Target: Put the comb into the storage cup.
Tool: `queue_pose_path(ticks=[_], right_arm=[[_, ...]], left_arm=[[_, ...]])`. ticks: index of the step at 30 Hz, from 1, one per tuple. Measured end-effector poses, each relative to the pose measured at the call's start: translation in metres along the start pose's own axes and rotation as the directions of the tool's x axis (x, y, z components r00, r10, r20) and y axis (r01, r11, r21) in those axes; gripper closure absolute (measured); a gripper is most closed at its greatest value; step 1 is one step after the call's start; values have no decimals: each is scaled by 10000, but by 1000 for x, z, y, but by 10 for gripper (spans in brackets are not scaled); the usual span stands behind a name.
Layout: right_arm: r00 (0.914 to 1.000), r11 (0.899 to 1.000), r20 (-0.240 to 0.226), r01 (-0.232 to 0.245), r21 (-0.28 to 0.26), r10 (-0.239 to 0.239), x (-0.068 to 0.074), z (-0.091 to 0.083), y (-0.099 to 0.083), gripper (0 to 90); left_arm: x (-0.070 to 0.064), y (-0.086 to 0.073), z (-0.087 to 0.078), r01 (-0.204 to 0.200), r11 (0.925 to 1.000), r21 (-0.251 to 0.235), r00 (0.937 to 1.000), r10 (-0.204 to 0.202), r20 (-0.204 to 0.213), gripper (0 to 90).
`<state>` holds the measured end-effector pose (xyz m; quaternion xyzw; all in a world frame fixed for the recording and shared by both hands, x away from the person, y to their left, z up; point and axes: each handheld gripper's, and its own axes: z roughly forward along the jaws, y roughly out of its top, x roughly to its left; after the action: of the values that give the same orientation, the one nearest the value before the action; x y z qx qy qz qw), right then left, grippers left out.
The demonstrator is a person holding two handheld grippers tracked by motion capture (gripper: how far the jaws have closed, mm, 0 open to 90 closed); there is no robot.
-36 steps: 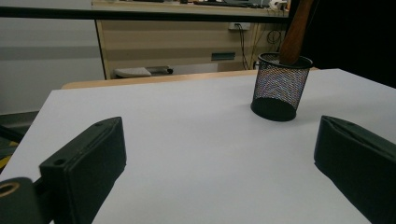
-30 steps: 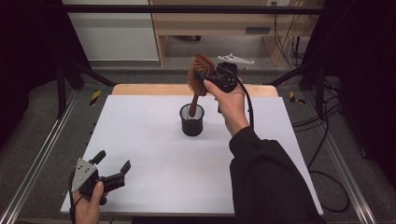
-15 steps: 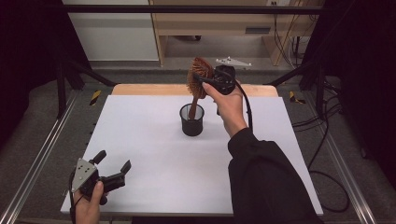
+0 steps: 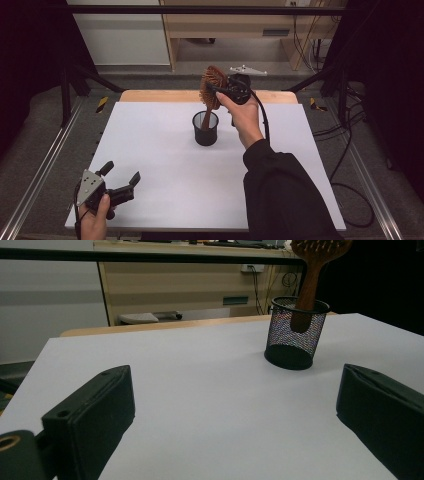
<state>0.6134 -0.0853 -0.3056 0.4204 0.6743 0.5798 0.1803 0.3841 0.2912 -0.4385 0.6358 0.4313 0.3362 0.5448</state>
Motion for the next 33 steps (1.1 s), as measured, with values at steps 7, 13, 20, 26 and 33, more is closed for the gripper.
queue_pose_path(ticks=[7,13,20,26,33], right_arm=[[10000,9998,54,-72,193,71,-1,7,-8,505],[9998,9995,110,-163,273,160,-4,12,-15,504],[9996,9991,136,-248,347,244,-5,17,-22,503],[9997,9988,107,-241,429,236,-4,20,-24,502],[9998,9983,26,-203,552,202,-3,23,-26,502]], left_arm=[[-2,-1,2,-94,9998,154,9997,91,208,24],[-2,-1,2,-165,9997,164,9997,163,157,23],[-1,-1,2,-163,9998,142,9998,161,149,23],[-1,-1,2,-161,9998,150,9997,159,173,23],[-1,-1,2,-191,9997,159,9996,187,198,23]])
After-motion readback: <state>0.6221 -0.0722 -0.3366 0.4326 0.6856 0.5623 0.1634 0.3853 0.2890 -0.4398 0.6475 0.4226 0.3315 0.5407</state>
